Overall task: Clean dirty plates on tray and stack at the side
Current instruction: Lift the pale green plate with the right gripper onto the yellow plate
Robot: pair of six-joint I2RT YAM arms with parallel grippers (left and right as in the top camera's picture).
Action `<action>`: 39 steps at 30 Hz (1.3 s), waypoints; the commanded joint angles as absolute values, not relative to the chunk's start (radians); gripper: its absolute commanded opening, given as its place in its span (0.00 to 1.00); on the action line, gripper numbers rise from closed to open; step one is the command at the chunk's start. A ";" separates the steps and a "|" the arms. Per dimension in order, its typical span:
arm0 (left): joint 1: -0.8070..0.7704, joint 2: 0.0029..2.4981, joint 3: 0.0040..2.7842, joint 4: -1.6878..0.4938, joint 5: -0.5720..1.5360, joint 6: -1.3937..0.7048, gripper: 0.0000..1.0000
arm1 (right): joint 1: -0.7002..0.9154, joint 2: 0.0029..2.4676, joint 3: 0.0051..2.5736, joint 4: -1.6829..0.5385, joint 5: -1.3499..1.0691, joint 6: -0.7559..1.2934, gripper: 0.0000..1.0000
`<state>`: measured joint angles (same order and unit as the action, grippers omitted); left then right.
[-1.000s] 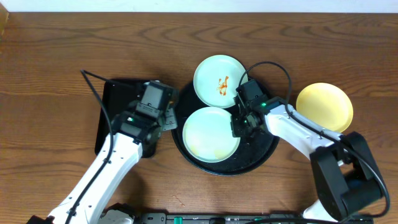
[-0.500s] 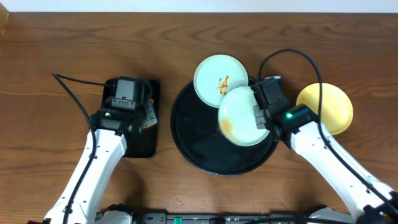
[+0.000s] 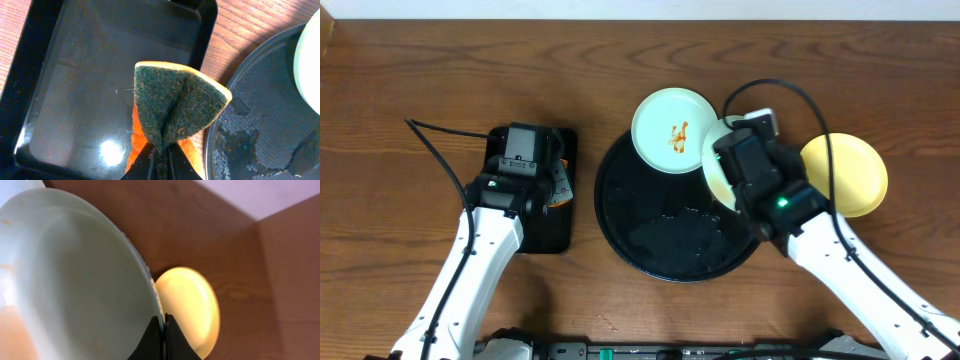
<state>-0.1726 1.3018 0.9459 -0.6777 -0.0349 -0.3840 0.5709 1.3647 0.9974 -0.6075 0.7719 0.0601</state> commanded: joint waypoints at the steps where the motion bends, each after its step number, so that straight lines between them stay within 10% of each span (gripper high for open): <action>1: -0.169 1.307 0.960 -0.681 -0.036 -0.367 0.08 | 0.625 1.353 1.003 -0.585 1.026 0.018 0.01; 21: -0.169 1.307 0.960 -0.681 -0.036 -0.367 0.08 | 0.539 1.353 1.002 -0.582 0.852 0.166 0.01; 39: -0.169 1.308 0.959 -0.673 -0.036 -0.339 0.08 | -0.156 1.364 1.000 -0.652 0.357 0.329 0.01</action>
